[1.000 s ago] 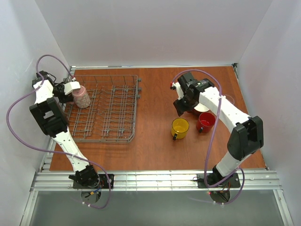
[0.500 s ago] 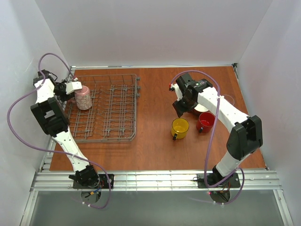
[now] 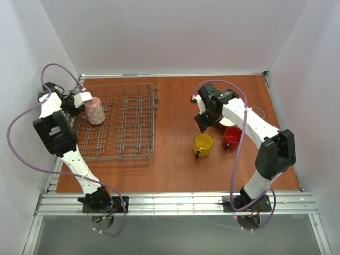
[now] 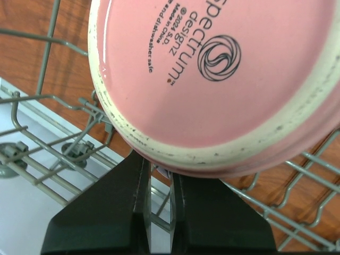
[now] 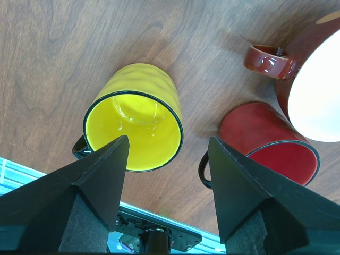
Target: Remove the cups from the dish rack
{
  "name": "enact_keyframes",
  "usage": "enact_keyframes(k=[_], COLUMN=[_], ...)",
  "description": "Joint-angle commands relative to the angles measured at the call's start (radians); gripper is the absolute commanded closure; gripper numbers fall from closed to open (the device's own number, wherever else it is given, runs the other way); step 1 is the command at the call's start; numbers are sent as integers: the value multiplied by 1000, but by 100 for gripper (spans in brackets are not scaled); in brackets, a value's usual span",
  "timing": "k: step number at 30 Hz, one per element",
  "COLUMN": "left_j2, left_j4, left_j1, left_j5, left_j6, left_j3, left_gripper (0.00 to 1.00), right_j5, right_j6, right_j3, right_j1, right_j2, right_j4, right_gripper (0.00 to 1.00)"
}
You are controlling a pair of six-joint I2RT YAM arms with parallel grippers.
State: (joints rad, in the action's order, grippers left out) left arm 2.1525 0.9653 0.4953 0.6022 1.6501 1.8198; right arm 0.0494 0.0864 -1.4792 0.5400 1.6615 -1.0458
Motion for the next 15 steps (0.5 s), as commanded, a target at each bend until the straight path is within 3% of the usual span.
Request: enact_keyframes(k=[1,15], left_j2=[-97,-276], left_j4=[-66,-250], left_j1=[-3,-3], left_j5=[-32,14], left_j6=[-104,-234], left_j3=[-83,-254], left_gripper=[100,100], right_j5=[3,10], right_j6=[3,-1], right_j3=[-43,-36], right_j1=[8,11], right_j2=[-6,-37], right_j4=[-8,4], right_gripper=[43,44])
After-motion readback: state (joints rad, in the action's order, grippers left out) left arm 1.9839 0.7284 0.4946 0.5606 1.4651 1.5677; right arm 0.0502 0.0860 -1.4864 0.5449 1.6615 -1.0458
